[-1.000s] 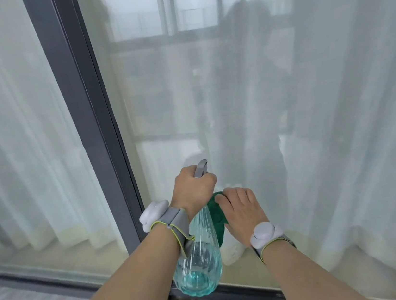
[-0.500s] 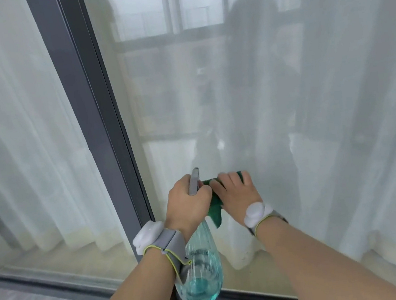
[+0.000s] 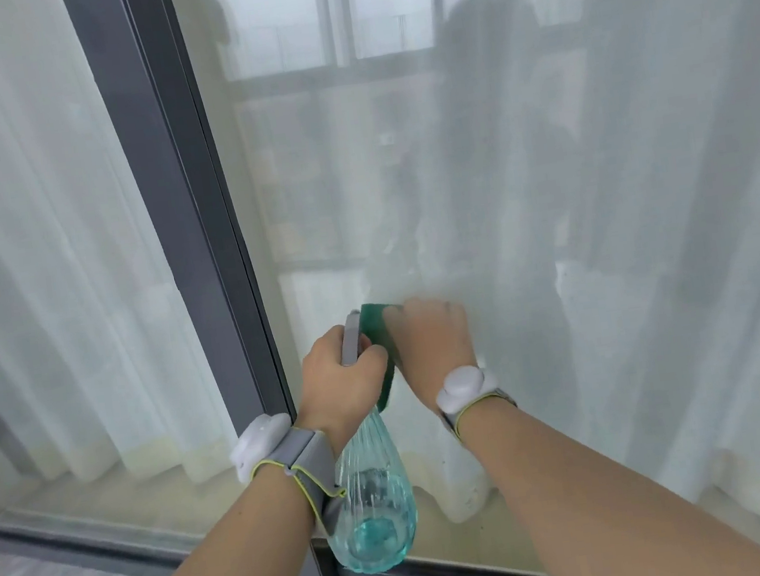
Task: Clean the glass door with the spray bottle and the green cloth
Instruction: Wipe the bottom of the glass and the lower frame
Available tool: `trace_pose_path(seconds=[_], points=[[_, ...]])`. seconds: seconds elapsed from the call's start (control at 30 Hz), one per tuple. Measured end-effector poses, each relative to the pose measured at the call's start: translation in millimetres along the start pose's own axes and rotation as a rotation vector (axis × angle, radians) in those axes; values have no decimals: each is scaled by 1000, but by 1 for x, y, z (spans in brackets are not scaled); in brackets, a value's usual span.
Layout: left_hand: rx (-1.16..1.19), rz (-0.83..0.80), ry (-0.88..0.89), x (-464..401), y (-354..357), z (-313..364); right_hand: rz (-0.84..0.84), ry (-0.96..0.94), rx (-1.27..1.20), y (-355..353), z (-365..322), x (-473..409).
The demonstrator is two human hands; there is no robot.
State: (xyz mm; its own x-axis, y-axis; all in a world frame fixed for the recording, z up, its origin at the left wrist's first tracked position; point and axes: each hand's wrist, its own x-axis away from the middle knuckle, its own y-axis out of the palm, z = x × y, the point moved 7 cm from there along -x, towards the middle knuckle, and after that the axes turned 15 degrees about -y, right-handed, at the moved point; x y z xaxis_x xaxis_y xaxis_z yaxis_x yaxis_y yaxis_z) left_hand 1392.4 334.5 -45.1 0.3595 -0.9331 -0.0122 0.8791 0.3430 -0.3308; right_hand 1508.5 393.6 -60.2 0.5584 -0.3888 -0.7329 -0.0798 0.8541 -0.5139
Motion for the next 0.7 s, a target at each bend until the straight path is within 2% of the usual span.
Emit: trace_pose_path(seconds=[0.07, 0.2, 0.27, 0.43, 0.57, 0.63, 0.7], points=[[17, -8, -15, -1, 1, -1, 42, 22, -35, -9, 19, -4], [-2, -55, -13, -5, 13, 2, 142, 296, -144, -20, 75, 27], [-9, -75, -1, -4, 16, 3, 153, 329, -133, -18, 81, 41], [-7, -37, 5, -7, 6, -3, 70, 252, -134, -5, 57, 44], [-9, -41, -21, -9, 2, -11, -172, 49, -178, 23, 17, 62], [-14, -65, -15, -5, 5, -11, -270, 21, -207, 28, 13, 78], [-12, -84, 3, 0, 12, -5, -296, 19, -253, 25, 19, 86]])
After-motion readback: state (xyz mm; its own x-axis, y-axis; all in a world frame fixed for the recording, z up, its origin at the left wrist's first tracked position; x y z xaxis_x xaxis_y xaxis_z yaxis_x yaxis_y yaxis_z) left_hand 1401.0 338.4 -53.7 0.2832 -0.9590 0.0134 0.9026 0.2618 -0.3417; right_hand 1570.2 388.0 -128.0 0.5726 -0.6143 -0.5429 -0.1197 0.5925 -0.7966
